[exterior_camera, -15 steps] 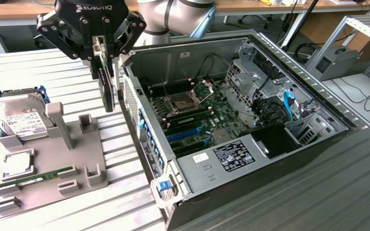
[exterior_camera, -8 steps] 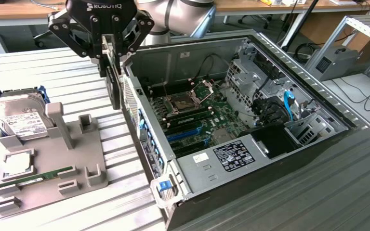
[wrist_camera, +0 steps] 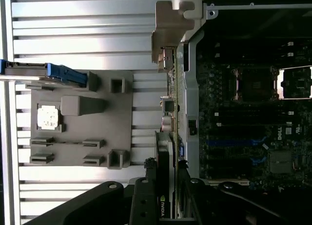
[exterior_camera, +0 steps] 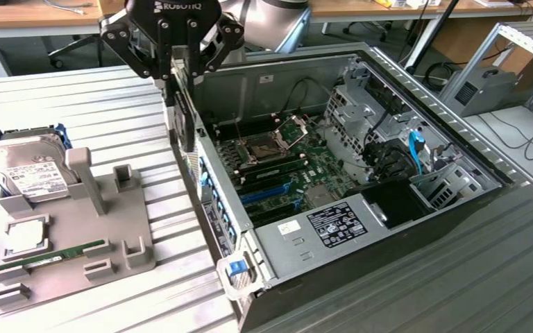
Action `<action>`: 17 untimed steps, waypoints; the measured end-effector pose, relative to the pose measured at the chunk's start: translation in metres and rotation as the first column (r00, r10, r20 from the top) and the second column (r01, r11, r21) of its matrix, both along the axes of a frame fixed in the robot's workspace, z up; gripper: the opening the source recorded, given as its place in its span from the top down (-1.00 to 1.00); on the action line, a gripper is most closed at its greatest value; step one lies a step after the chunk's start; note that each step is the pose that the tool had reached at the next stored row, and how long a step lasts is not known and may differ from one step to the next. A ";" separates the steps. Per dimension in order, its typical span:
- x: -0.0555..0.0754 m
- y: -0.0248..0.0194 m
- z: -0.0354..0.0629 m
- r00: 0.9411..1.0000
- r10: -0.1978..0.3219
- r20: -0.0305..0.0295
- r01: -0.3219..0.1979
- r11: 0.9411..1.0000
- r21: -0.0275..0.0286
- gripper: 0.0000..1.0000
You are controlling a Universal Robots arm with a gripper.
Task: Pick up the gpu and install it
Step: 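Pick up the gpu and move the gpu toward the slot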
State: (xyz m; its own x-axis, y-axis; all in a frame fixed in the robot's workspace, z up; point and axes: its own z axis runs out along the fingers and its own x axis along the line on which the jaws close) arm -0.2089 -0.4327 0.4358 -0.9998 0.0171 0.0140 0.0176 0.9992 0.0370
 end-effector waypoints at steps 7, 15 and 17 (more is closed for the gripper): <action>0.022 0.0008 0.0000 1.000 0.004 0.000 -0.004 1.000 0.000 0.46; 0.042 0.0020 0.0000 1.000 0.008 0.000 -0.008 1.000 0.000 0.46; 0.049 0.0024 0.0000 1.000 0.009 0.000 -0.009 1.000 0.000 0.46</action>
State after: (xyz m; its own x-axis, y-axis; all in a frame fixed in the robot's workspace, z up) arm -0.1600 -0.4303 0.4358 -0.9999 0.0078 0.0140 0.0083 0.9993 0.0370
